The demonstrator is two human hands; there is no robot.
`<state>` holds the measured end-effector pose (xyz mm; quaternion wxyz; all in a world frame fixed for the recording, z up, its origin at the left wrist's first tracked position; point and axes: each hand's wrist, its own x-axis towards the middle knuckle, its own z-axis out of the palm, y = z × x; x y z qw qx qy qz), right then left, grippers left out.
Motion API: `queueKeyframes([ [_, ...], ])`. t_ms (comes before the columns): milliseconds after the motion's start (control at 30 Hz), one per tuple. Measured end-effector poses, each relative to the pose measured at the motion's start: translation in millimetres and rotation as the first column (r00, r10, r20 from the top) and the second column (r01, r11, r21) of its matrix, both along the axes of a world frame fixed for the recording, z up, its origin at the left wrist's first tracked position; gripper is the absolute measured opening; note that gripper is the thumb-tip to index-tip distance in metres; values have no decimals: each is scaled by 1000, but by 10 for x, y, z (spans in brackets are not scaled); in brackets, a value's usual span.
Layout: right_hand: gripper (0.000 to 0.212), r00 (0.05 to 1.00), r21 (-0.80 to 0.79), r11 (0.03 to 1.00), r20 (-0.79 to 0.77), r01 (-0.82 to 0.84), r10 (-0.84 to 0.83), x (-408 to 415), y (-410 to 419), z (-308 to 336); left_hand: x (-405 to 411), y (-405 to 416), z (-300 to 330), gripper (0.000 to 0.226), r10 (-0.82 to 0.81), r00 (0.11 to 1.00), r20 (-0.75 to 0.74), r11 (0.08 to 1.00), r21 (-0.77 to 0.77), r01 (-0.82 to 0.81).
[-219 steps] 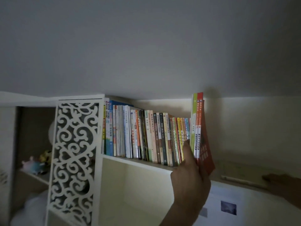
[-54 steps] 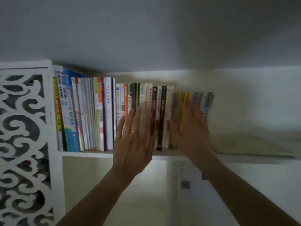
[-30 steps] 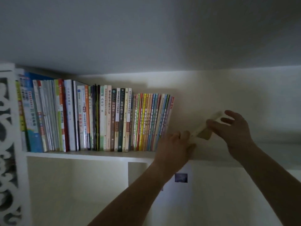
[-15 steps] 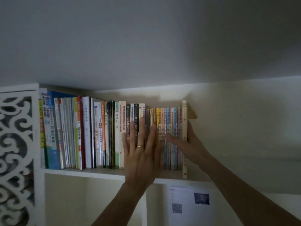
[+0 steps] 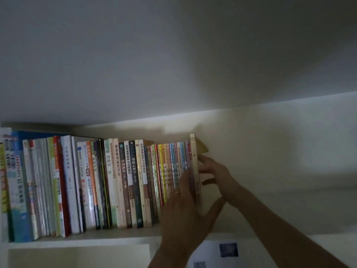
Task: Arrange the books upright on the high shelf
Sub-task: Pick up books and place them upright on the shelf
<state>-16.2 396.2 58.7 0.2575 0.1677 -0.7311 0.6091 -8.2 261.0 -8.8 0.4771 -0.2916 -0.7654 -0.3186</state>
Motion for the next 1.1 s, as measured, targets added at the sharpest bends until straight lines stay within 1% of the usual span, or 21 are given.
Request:
queueKeyframes([
  [33, 11, 1000, -117, 993, 22, 16, -14, 1, 46, 58, -42, 57, 6, 71, 19, 999, 45, 1000, 5, -19],
  [67, 15, 999, -192, 981, 45, 32, -23, 3, 82, 129, -98, 88, 3, 56, 11, 998, 66, 1000, -1, -11],
  [100, 18, 997, -215, 976, 74, 33, -17, -8, 107, 196, -117, 91, 11, 45, -22, 997, 79, 1000, -2, 23],
  [167, 40, 990, -206, 978, 138, 15, 14, -41, 134, 335, -148, 16, 7, 36, -188, 973, 132, 981, 64, 181],
  [233, 50, 980, -223, 974, 198, 46, -1, -72, 183, 455, -184, -121, -11, 34, -429, 875, 226, 902, 165, 399],
  [300, 50, 976, -205, 973, 211, 105, -61, -75, 238, 545, -171, -241, 1, 34, -611, 731, 305, 791, 276, 546],
  [333, 48, 973, -177, 976, 214, 128, -89, -75, 274, 575, -164, -276, 6, 34, -666, 670, 328, 746, 320, 584],
  [367, 45, 970, -151, 978, 218, 141, -106, -55, 308, 595, -158, -301, 15, 35, -694, 634, 342, 720, 341, 605],
  [400, 41, 968, -130, 981, 225, 142, -110, -28, 351, 607, -159, -317, 26, 35, -701, 625, 343, 713, 338, 614],
  [467, 36, 965, -138, 984, 250, 115, -78, 49, 467, 611, -166, -325, 47, 34, -691, 641, 334, 723, 296, 624],
  [533, 35, 963, -211, 975, 270, 69, -10, 170, 597, 620, -145, -305, 68, 34, -672, 666, 324, 740, 254, 623],
  [567, 38, 964, -252, 966, 266, 48, 22, 245, 677, 623, -138, -275, 74, 32, -636, 715, 291, 772, 212, 599],
  [633, 50, 966, -356, 935, 246, 10, 83, 389, 863, 595, -104, -176, 68, 24, -479, 871, 109, 877, 91, 471],
  [667, 56, 967, -413, 911, 236, 9, 97, 467, 970, 561, -74, -110, 57, 22, -382, 924, 1, 924, 29, 381],
  [700, 56, 968, -462, 886, 233, 28, 91, 557, 1083, 505, -41, -36, 34, 21, -297, 950, -92, 955, -19, 297],
  [767, 39, 963, -535, 839, 263, 101, 52, 757, 1292, 338, 28, 94, -37, 20, -217, 954, -206, 974, -112, 197],
  [833, 29, 932, -501, 847, 362, 178, 18, 919, 1489, 120, 114, 182, -133, 21, -185, 951, -249, 972, -189, 140],
  [900, 32, 884, -418, 880, 467, 225, -3, 1012, 1678, -129, 173, 260, -215, 21, -153, 963, -222, 971, -213, 105],
  [1000, 23, 839, -358, 896, 544, 263, -29, 1135, 1821, -420, 266, 391, -327, 25, -87, 989, -117, 980, -187, 64],
  [1067, 27, 860, -386, 875, 507, 292, -64, 1227, 1835, -570, 405, 464, -347, 31, -168, 983, 69, 983, -65, 173],
  [1100, 30, 876, -392, 866, 472, 310, -100, 1263, 1831, -632, 483, 482, -328, 34, -243, 948, 207, 970, 21, 244],
])
